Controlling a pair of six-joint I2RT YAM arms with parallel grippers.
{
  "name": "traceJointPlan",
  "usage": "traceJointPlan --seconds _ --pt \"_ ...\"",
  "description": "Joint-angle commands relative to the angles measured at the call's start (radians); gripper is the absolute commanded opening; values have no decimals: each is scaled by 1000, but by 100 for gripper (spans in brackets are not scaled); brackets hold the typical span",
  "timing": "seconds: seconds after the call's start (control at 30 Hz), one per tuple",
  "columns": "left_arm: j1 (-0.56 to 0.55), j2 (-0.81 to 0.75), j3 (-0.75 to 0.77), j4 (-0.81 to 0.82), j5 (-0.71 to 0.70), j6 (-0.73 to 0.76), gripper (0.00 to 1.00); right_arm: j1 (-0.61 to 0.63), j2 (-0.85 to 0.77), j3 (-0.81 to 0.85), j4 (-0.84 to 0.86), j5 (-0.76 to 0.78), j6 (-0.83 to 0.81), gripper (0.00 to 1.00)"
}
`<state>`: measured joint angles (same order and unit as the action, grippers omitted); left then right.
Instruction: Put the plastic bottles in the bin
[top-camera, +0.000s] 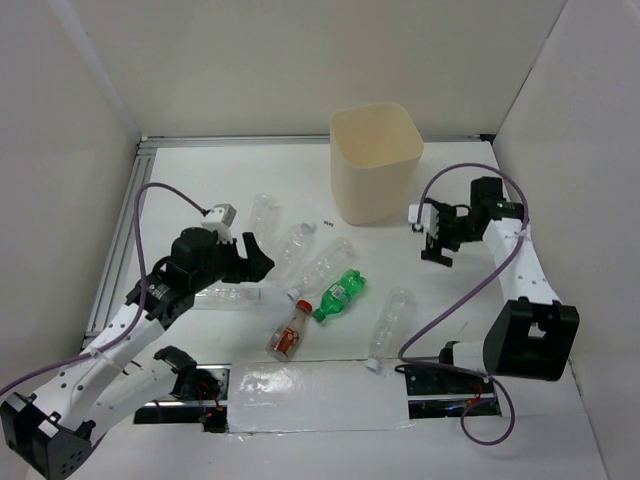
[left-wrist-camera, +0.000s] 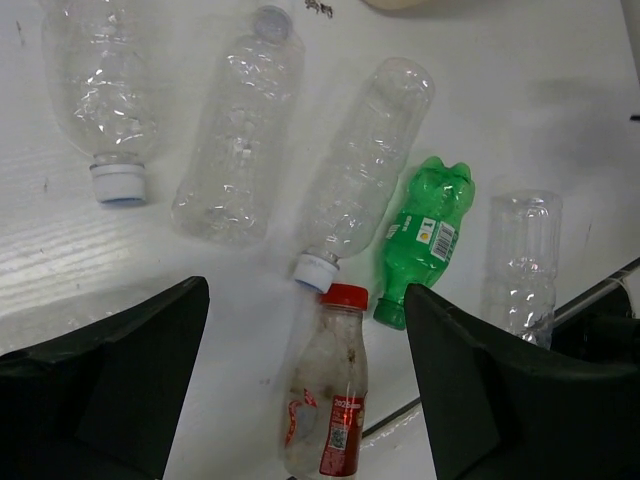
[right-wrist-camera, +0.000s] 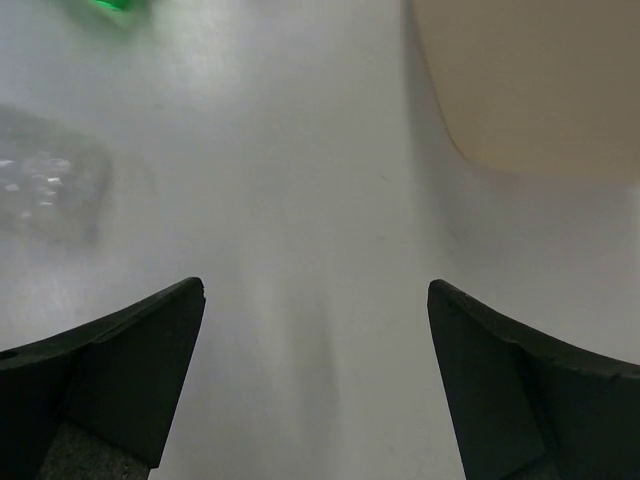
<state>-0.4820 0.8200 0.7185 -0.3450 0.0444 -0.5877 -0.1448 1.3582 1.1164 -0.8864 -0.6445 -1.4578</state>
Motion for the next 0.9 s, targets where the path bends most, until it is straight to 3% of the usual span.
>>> traceJointPlan --seconds 0.0,0.13,0.27,0.5,0.63,0.77,0.87 --pt "-53 -34 9 -44 -64 -46 92 51 -79 -59 -295 -219 -672 98" --pt "-83 -35 -2 -45 -86 -69 92 149 -39 -1 -431 -195 -862 79" --pt "-118 -35 -2 -54 -110 -80 92 258 -108 -81 -431 -104 -1042 91" --pt "-179 -59 -11 -86 -156 -118 92 453 -168 -197 -431 11 -1052 92" --pt "-190 -79 -22 -106 -166 -139 92 505 -189 -310 -431 36 -1085 93" --pt "-190 -97 -33 -118 -166 -139 92 518 -237 -444 -291 48 -1044 93" --pt "-190 -107 -33 -118 -166 -149 92 539 -257 -559 -70 48 -951 96"
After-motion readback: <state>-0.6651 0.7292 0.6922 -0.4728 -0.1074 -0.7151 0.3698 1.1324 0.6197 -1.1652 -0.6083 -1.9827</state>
